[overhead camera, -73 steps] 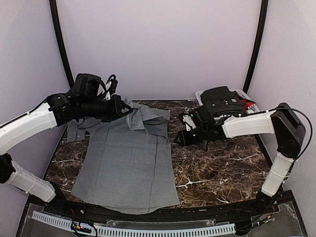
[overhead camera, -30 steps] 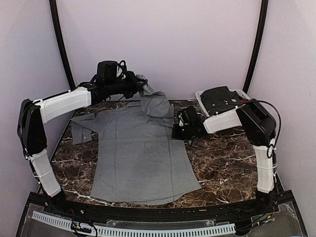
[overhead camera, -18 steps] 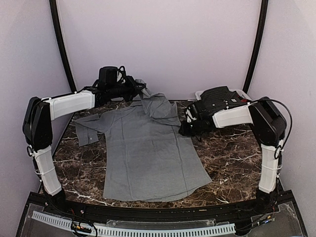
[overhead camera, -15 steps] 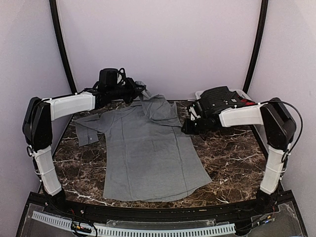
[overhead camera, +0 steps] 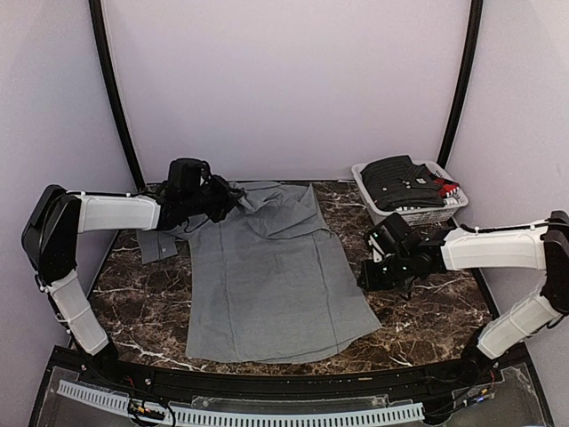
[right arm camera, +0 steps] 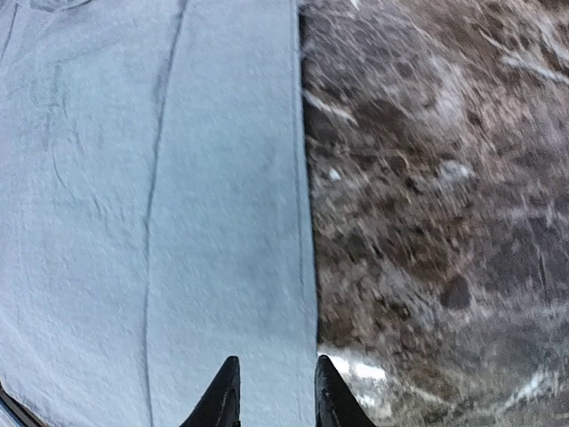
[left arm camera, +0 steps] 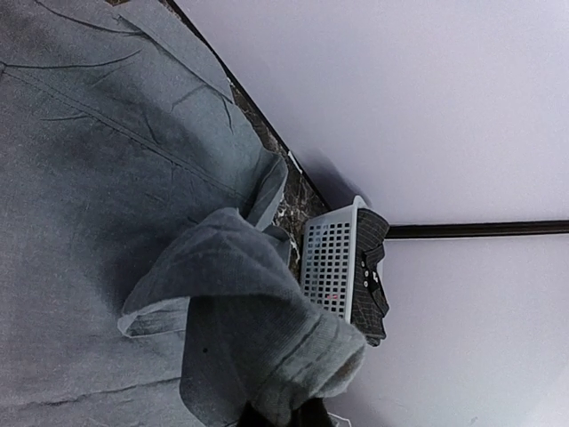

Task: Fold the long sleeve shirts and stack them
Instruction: Pick up the corner of the shirt from the center of the board.

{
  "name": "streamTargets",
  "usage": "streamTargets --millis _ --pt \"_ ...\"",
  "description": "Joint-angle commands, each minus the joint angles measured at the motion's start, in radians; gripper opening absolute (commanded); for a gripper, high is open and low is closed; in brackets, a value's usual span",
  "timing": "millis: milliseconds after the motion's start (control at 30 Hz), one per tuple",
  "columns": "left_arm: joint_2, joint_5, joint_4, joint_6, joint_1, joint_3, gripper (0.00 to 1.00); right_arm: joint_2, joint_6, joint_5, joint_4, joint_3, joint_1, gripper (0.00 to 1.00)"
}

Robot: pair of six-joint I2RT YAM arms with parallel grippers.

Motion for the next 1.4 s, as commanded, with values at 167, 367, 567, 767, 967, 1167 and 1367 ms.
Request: streamTargets --millis 167,367,567,767,967,1167,1367 --pt "-0.068 -0.019 0.088 0.0 0.004 -0.004 0.0 -0.201 0.2 0.083 -0.199 -0.152 0.094 0.24" --pt "-0.065 -0.017 0.085 0.016 0.004 0.013 0.0 -0.25 0.261 0.084 -0.241 -0.205 0.133 0.23" --pt "-0.053 -0.007 0.081 0.023 0.004 0.037 0.0 -0.196 0.291 0.091 -0.224 -0.205 0.185 0.22" --pt "-0.041 0.005 0.074 0.029 0.004 0.058 0.0 -0.146 0.299 0.095 -0.207 -0.202 0.211 0.21" --pt "-0.037 0.008 0.071 0.037 0.004 0.075 0.0 -0.089 0.296 0.092 -0.192 -0.206 0.228 0.2" --pt "-0.041 0.026 0.069 0.053 0.004 0.104 0.0 -0.103 0.298 0.12 -0.227 -0.18 0.233 0.0" --pt "-0.059 0.025 0.068 0.075 0.004 0.125 0.0 -0.165 0.297 0.174 -0.295 -0.119 0.234 0.0"
